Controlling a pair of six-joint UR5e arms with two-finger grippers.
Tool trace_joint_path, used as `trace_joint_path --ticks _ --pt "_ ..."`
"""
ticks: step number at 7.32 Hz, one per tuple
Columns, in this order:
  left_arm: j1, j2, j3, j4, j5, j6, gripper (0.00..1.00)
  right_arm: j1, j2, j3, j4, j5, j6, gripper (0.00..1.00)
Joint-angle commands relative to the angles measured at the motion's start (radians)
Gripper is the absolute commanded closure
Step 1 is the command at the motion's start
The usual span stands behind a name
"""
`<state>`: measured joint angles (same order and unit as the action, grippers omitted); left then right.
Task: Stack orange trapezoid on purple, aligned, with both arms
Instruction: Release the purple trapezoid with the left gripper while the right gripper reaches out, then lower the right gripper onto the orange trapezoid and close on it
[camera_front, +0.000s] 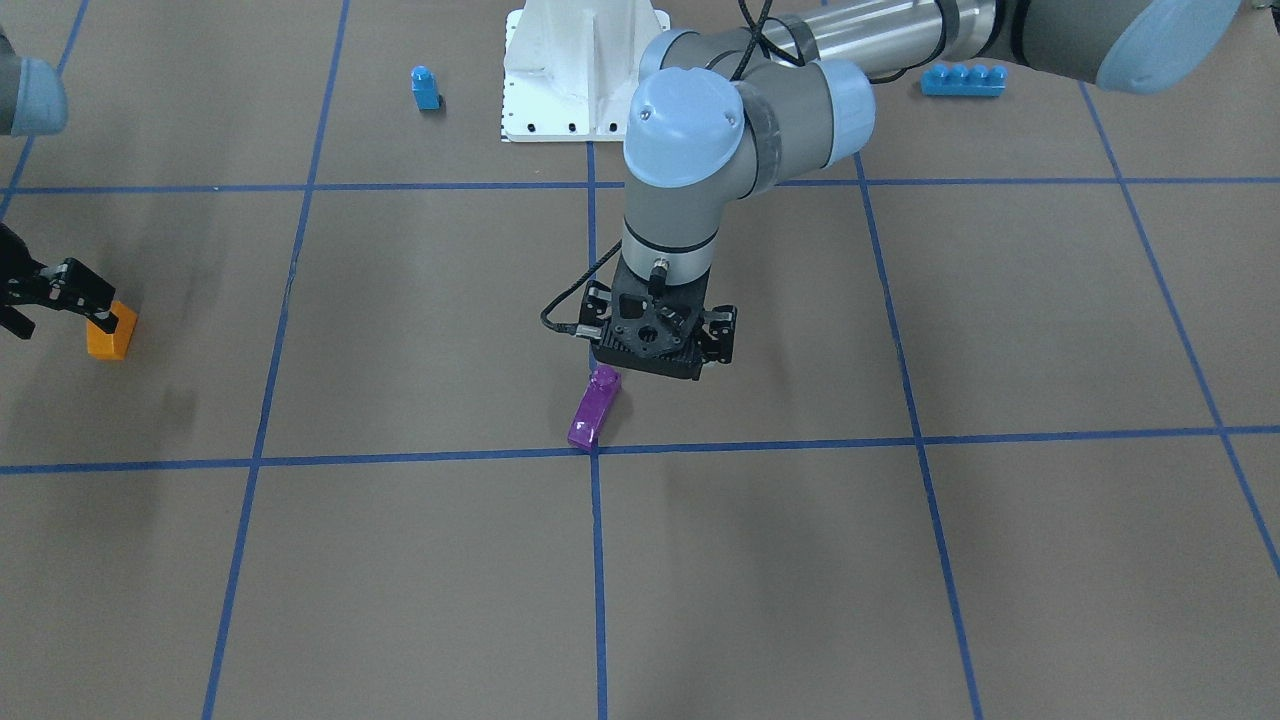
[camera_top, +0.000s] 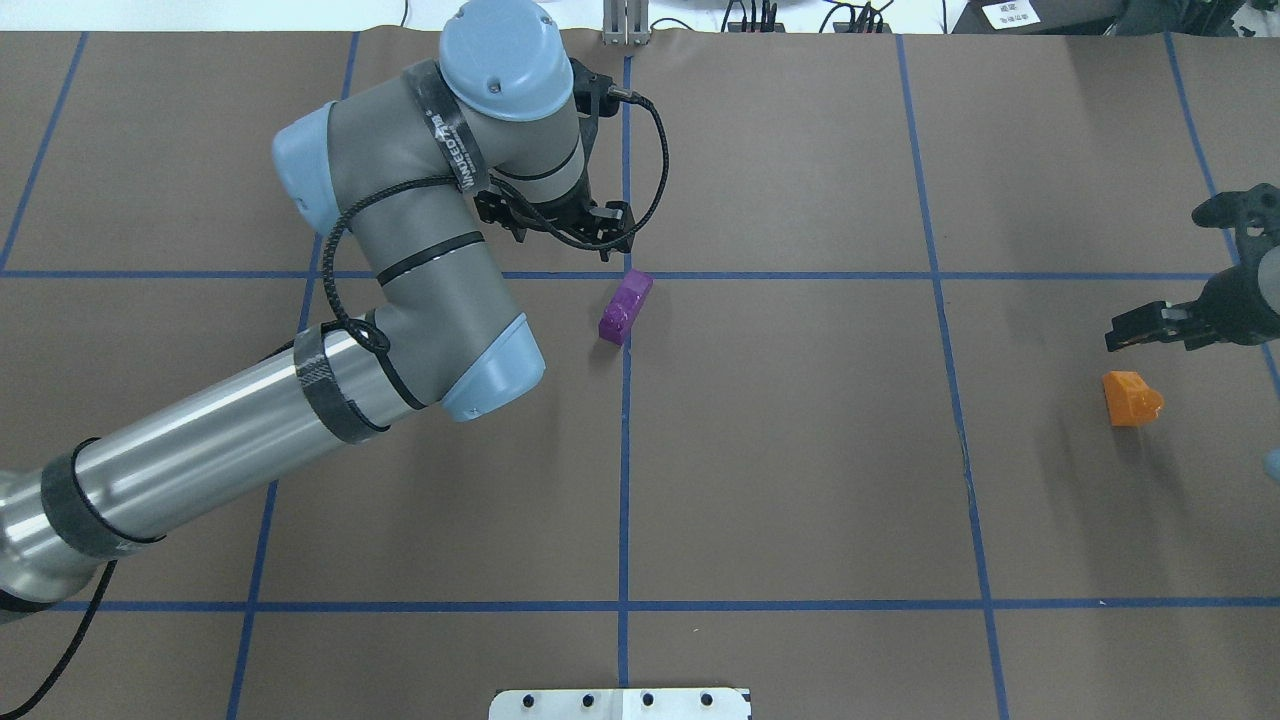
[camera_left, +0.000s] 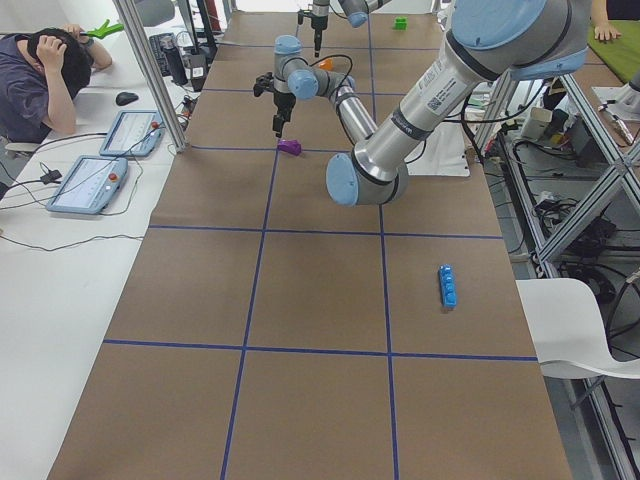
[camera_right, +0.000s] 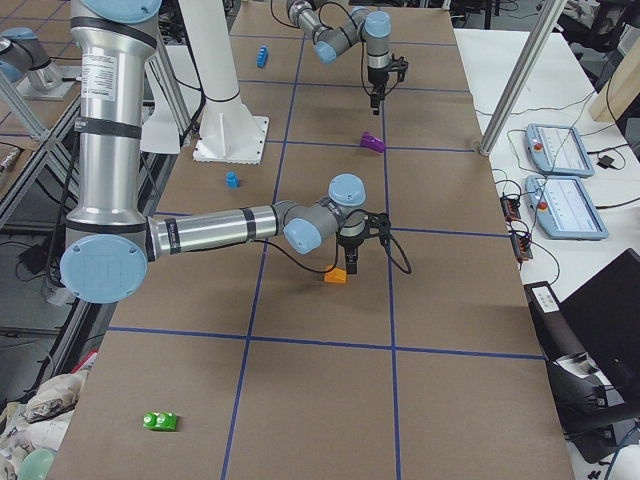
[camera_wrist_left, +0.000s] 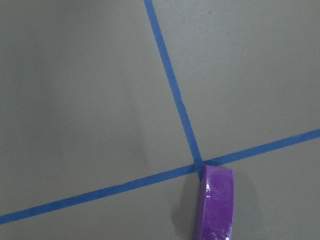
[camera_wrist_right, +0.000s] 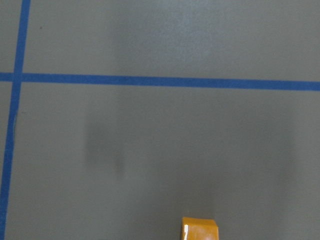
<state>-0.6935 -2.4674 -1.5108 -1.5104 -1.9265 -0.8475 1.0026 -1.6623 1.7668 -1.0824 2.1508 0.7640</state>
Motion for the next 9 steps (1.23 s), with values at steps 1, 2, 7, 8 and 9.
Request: trace_joint_path --ticks 1,2,7,8,9 --pt "-0.024 0.060 -0.092 0.044 -0.031 0.007 0.00 -0.050 -0.004 -0.007 0.001 -0.019 0.017 0.00" --pt "-0.024 0.064 -0.092 0.042 -0.031 0.007 0.00 -0.052 -0.011 -0.019 0.001 -0.017 0.008 0.00" --pt "-0.024 0.079 -0.094 0.039 -0.029 0.008 0.00 -0.068 -0.005 -0.073 -0.002 -0.003 0.000 0.03" --pt "-0.024 0.079 -0.094 0.039 -0.029 0.007 0.00 -0.068 -0.005 -0.075 -0.002 -0.003 0.000 0.11" --pt "-0.024 0.079 -0.094 0.039 -0.031 0.007 0.00 -0.068 -0.007 -0.075 -0.005 -0.003 0.000 0.23"
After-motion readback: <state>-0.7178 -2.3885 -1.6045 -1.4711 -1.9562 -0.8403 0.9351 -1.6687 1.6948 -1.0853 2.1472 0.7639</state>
